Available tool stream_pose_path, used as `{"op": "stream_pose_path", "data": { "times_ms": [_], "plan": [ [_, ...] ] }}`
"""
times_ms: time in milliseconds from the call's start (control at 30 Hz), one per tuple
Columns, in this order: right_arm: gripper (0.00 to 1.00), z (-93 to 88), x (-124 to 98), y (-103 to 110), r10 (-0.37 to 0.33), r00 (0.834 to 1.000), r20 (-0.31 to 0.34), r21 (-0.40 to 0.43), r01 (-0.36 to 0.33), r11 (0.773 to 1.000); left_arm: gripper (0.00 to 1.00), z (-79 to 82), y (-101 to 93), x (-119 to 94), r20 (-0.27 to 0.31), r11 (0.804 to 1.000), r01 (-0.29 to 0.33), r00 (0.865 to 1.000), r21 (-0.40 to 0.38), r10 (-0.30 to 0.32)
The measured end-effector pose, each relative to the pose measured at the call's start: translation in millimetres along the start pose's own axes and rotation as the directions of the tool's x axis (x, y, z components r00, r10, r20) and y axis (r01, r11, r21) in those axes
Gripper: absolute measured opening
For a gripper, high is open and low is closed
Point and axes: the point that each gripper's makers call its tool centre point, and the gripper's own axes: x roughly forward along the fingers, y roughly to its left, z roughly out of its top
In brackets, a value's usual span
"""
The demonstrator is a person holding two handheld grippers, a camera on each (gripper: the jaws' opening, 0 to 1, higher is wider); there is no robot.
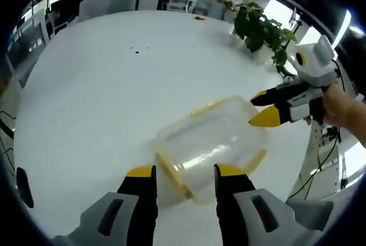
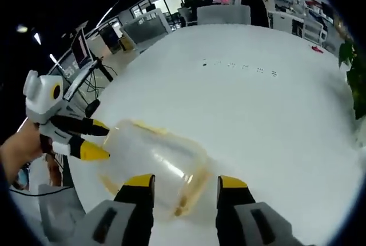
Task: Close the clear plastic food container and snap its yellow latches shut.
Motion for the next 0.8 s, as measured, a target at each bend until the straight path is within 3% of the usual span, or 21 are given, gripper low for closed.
{"op": "stream_pose_path", "data": {
  "times_ms": [133, 267, 500, 600, 633, 667, 800],
  "plan": [
    [0.34, 0.2, 1, 6, 0.031, 1.0, -0.001, -0.001, -0.031, 1.0, 0.35, 0.5, -1.1, 1, -0.002, 1.0, 0.009, 1.0, -0.018, -0.009],
    [0.37, -3.4, 5, 9, 0.045, 0.999, -0.017, 0.07, -0.043, 0.997, 0.34, -0.8, -0.5, 1, -0.005, 0.999, 0.021, 1.0, -0.041, -0.021],
    [0.36, -2.5, 6, 10, 0.047, 0.998, -0.033, 0.055, -0.046, 0.997, 0.32, -1.2, -3.0, 2, -0.004, 0.999, 0.021, 1.0, -0.038, -0.022],
    [0.33, -3.3, 6, 10, 0.047, 0.998, -0.044, 0.063, -0.045, 0.997, 0.31, -1.3, -4.3, 3, 0.0, 0.996, 0.03, 1.0, -0.09, -0.03],
    [0.31, -4.9, 6, 15, 0.077, 0.996, -0.054, 0.121, -0.07, 0.99, 0.29, 0.5, -4.6, 3, 0.014, 0.996, 0.043, 0.999, -0.081, -0.042],
    [0.3, -18.1, 8, 14, 0.063, 0.993, -0.103, 0.097, -0.053, 0.994, 0.29, -6.6, -0.9, 3, -0.011, 0.992, 0.02, 1.0, -0.121, -0.021],
    [0.31, -15.6, 15, 17, 0.037, 0.996, -0.086, 0.097, -0.029, 0.995, 0.29, -5.2, -4.3, 7, -0.027, 0.995, 0.023, 0.999, -0.095, -0.026]
  ]
}}
